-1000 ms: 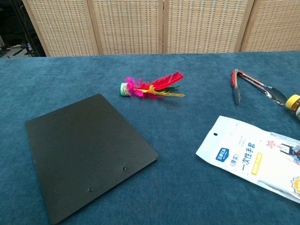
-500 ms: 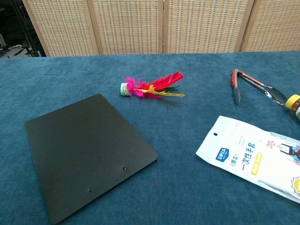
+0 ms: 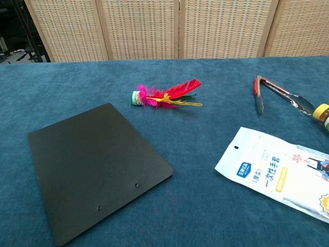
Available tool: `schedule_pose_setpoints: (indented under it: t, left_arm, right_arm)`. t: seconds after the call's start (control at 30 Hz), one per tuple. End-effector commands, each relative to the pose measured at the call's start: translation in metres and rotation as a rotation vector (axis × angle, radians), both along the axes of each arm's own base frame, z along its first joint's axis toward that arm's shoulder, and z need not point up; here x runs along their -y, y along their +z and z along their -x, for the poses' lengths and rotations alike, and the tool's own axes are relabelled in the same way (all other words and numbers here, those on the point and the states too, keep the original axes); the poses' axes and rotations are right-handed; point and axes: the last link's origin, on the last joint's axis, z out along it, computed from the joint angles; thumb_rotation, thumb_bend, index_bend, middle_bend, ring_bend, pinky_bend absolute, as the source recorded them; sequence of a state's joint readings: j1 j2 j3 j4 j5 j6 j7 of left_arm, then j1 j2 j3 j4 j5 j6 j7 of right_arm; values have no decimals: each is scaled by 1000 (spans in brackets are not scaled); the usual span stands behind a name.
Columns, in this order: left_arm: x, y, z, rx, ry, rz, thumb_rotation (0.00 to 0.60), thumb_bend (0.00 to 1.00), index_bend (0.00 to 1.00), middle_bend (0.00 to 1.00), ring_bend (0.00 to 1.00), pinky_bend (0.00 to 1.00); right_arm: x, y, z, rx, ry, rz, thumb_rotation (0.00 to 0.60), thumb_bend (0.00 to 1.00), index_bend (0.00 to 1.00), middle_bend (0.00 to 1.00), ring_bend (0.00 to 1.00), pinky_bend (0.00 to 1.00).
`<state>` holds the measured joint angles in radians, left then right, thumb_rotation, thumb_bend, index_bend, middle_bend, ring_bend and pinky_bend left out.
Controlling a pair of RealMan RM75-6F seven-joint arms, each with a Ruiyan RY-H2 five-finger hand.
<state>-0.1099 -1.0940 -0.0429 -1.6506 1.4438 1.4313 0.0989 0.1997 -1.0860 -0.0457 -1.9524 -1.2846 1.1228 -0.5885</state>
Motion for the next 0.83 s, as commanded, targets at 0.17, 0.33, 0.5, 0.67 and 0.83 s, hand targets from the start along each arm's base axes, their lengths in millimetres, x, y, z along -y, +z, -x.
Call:
schedule_pose_setpoints:
  t: [0.17, 0.33, 0.5, 0.67, 0.83]
  left_arm:
    - [0, 1, 1, 1, 4, -5, 600, 0, 0, 0, 0, 14]
    - [-1, 2, 4, 2, 12, -9, 600, 0, 0, 0, 0, 14]
    - [-1, 2, 3, 3, 9, -10, 600, 0, 0, 0, 0, 14]
    - [-2, 1, 2, 0, 8, -7, 600, 0, 0, 0, 0, 14]
    - [-1, 0, 1, -1, 4, -10, 600, 0, 0, 0, 0, 13]
  right_arm:
    - [0, -18, -7, 12, -8, -52, 600, 878, 0, 714, 845, 798]
    - [1, -22, -9, 10, -6, -54, 600, 878, 0, 714, 845, 798]
    - [-1, -24, -8, 13, -11, -62, 600, 878, 0, 714, 845, 798]
    - [-3, -25, -9, 20, -12, -68, 600, 878, 0, 714, 845, 798]
    - [-6, -25, -7, 16, -22, -77, 600, 878, 0, 714, 845, 798]
